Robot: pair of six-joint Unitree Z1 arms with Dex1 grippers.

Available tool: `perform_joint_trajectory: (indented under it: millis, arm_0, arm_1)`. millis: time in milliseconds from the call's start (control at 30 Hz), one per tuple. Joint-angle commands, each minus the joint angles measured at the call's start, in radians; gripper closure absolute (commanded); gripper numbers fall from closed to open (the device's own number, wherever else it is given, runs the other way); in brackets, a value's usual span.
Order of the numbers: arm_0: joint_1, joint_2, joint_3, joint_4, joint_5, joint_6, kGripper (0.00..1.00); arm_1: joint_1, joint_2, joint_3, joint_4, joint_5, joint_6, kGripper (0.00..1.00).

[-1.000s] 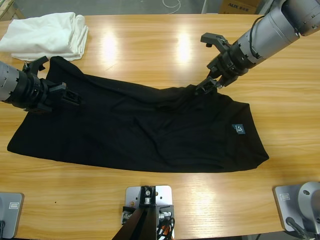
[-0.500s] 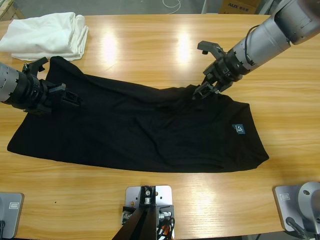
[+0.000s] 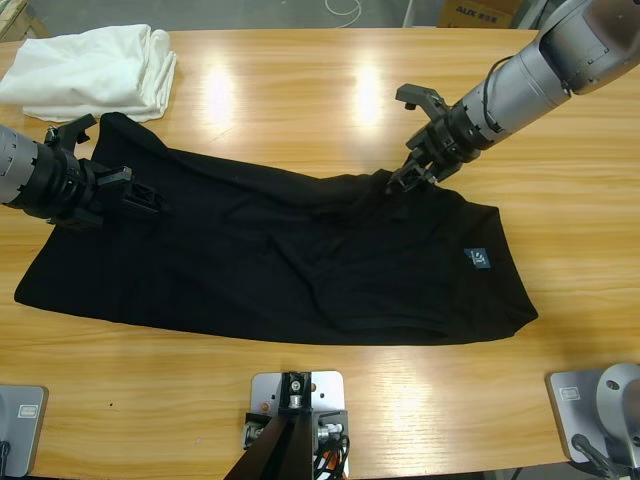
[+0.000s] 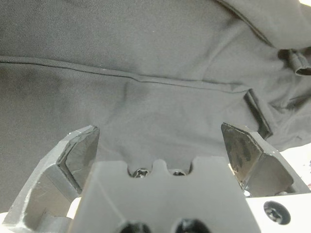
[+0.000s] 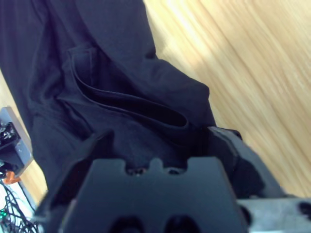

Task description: Fold clothes

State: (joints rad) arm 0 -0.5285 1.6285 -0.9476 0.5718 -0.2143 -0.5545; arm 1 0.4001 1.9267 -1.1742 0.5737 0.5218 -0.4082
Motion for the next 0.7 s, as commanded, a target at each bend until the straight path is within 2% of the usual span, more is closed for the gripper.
perform_joint_trajectory:
  millis: [33, 67, 133, 433, 700]
  arm_0:
    - [-0.007, -0.003, 0.027, 0.008, -0.014, -0.012, 0.023]
    - [-0.007, -0.003, 0.03, 0.008, -0.014, -0.012, 0.023]
    - [-0.007, -0.001, 0.033, 0.008, -0.014, -0.012, 0.023]
    - [-0.008, 0.015, 0.032, 0.0, -0.017, -0.012, 0.022]
    - [-0.014, 0.022, 0.038, -0.003, -0.017, -0.012, 0.018]
  arm_1:
    - [-0.001, 0.068, 0.03, -0.012, 0.007, -0.023, 0.642]
    - [-0.001, 0.07, 0.03, -0.012, 0.009, -0.029, 0.711]
    - [-0.001, 0.072, 0.029, -0.015, 0.015, -0.034, 0.995]
    - [-0.01, 0.014, 0.014, -0.025, 0.095, -0.005, 1.0]
    - [-0.021, -0.023, -0.105, 0.026, 0.064, 0.051, 1.0]
